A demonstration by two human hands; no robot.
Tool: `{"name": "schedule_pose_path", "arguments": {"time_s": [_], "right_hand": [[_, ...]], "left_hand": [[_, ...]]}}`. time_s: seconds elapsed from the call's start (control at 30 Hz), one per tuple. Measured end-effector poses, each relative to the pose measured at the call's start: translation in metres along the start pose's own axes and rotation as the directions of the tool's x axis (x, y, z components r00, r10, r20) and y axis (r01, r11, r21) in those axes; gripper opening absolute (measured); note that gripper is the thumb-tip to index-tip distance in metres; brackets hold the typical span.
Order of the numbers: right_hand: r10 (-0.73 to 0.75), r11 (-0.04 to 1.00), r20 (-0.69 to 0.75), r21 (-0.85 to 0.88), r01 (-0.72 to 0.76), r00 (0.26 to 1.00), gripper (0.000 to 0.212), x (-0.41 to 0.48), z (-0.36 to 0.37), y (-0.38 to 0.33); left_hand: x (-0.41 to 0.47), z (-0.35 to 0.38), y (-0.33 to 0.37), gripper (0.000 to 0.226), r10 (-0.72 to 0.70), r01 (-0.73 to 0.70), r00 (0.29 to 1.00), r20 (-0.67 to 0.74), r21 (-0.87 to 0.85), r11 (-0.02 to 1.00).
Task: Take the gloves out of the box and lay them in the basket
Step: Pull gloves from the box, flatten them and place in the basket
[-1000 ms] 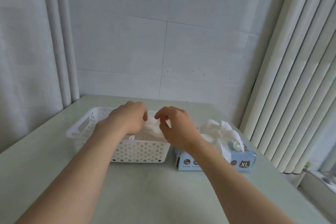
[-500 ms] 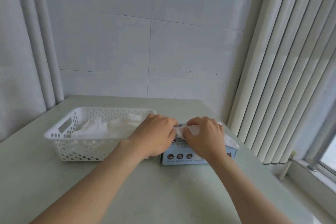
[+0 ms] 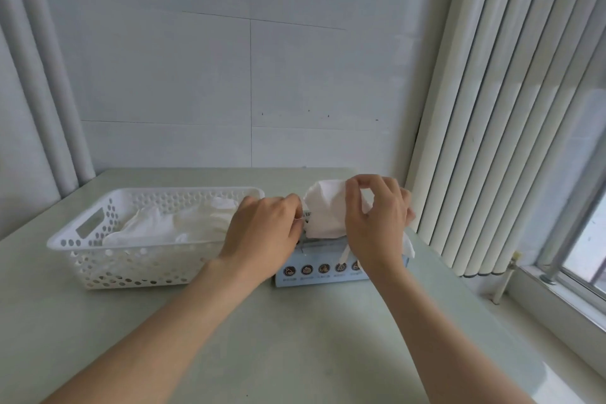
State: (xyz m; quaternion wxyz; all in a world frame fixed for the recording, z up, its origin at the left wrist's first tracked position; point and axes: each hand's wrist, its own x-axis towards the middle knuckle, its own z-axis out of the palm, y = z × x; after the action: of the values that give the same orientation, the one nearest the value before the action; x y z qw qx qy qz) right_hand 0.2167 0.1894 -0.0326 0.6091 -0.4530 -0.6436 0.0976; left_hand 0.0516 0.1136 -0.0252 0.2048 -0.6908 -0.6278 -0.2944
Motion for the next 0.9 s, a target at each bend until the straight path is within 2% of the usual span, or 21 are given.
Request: {"name": "schedule_pose_path", "arguments": {"time_s": [0.03,0.17,0.3,0.43,0.57,0.67,0.73,0.8,0.87,0.9], "right_hand": [[-0.004,1.0,-0.028,0.007,0.004,1.0,0.011,0.001,-0.001,-0.001],[-0.024,0.999,-0.091,0.04,0.028,0.996,0.014,0.0,-0.002,-0.005],[-0.058,0.994,-0.136,0.087,0.07,0.989,0.014,0.0,-0.004,-0.011],[-0.116,0.974,-0.191,0.169,0.149,0.975,0.015,0.0,-0.011,-0.022],[-0.143,0.962,-0.202,0.202,0.184,0.969,0.013,0.0,-0.018,-0.035],[-0.161,0.959,-0.192,0.202,0.2,0.968,0.013,0.0,-0.024,-0.042],[-0.153,0.96,-0.174,0.209,0.188,0.973,0.014,0.0,-0.026,-0.045],[-0.131,0.963,-0.14,0.218,0.16,0.981,0.016,-0.002,-0.025,-0.047],[-0.107,0.968,-0.094,0.217,0.125,0.99,0.017,-0.003,-0.022,-0.05],[-0.089,0.97,-0.059,0.222,0.1,0.994,0.017,-0.004,-0.021,-0.052]], "left_hand": [[0.0,0.0,0.001,0.004,0.015,-0.016,1.0,-0.025,-0.019,1.0],[0.0,-0.002,0.007,0.023,0.152,-0.153,0.988,-0.021,-0.09,0.984],[-0.005,0.002,0.009,0.034,0.276,-0.266,0.948,0.158,-0.079,0.961],[-0.007,0.003,0.01,0.039,0.279,-0.307,0.919,0.278,0.059,0.95],[-0.004,-0.003,0.011,0.037,0.223,-0.251,0.918,0.328,0.045,0.967],[0.001,-0.018,0.014,0.037,0.13,-0.108,0.945,0.302,-0.089,0.99],[0.007,-0.03,0.015,0.034,0.05,0.031,0.952,0.301,-0.261,0.965],[0.009,-0.04,0.014,0.023,0.027,0.127,0.954,0.297,-0.485,0.865],[0.01,-0.051,0.014,0.015,0.002,0.173,0.969,0.247,-0.685,0.707],[0.011,-0.051,0.014,0.022,-0.035,0.187,0.976,0.215,-0.744,0.641]]}}
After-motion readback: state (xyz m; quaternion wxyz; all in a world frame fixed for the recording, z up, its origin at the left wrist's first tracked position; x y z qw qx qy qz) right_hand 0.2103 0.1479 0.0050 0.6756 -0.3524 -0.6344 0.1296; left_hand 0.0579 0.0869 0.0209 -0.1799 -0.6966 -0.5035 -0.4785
